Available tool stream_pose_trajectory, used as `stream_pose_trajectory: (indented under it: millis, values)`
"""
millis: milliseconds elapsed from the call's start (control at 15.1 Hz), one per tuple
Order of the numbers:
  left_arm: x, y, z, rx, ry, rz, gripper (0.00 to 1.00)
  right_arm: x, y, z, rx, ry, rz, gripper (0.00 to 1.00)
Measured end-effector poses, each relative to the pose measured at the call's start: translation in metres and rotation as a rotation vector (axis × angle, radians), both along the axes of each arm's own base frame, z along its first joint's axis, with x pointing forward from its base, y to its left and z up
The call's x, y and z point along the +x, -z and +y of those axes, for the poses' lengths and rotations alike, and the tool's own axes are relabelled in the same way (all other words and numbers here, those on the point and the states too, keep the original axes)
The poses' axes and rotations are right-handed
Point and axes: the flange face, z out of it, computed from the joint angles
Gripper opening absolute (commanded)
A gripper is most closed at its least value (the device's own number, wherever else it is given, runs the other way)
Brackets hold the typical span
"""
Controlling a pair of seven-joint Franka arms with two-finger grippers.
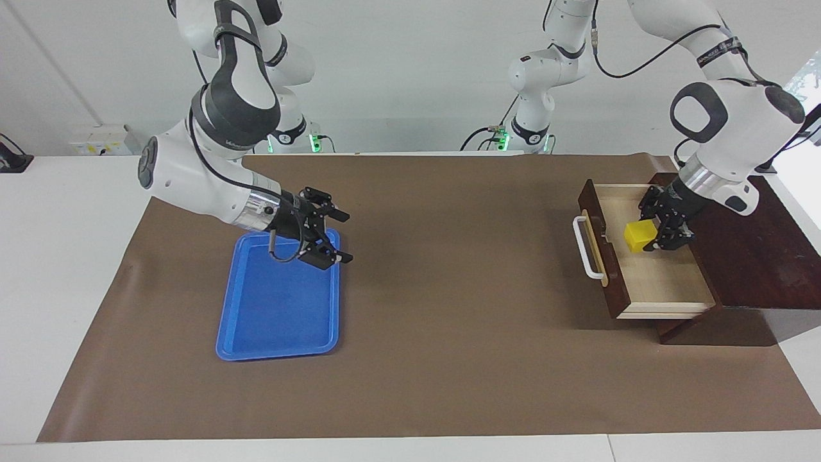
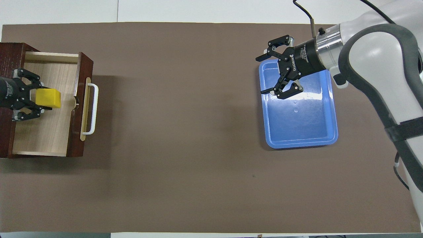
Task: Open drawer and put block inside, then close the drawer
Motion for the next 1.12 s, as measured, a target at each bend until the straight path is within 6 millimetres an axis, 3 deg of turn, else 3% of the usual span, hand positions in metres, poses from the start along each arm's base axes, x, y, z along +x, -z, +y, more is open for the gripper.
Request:
stream_pose_trajectory:
  millis: [132, 198, 265, 463, 661, 860, 992, 1125]
  values:
    - [-0.004, 0.01, -0.002, -0.001, 0.004, 0.02, 0.0, -0.005, -0.006, -0.015, -0.036, -0.098, -0.027, 1.0]
    - [-0.006, 0.013, -0.001, 0.0, 0.002, 0.026, 0.76, -0.007, -0.008, -0.023, -0.054, -0.154, -0.043, 1.0]
    - [-0.007, 0.014, 0.0, 0.002, 0.0, 0.028, 1.0, -0.009, -0.01, -0.032, -0.073, -0.216, -0.062, 1.0]
    - [-0.008, 0.008, 0.003, 0.005, -0.001, 0.017, 1.0, -0.02, -0.018, -0.056, -0.134, -0.438, -0.139, 1.0]
    - [0.0, -0.019, -0.01, 0.006, 0.01, -0.015, 1.0, -0.033, -0.032, -0.075, -0.202, -0.676, -0.23, 1.0]
    - [0.009, -0.037, -0.077, 0.054, 0.039, -0.021, 1.0, -0.045, -0.053, -0.091, -0.278, -0.948, -0.343, 1.0]
    - [0.004, -0.026, -0.126, 0.109, 0.083, 0.001, 1.0, -0.053, -0.066, -0.1, -0.309, -1.105, -0.402, 1.0]
    - [-0.002, -0.009, -0.141, 0.16, 0.113, 0.027, 1.0, -0.062, -0.076, -0.11, -0.327, -1.24, -0.441, 1.0]
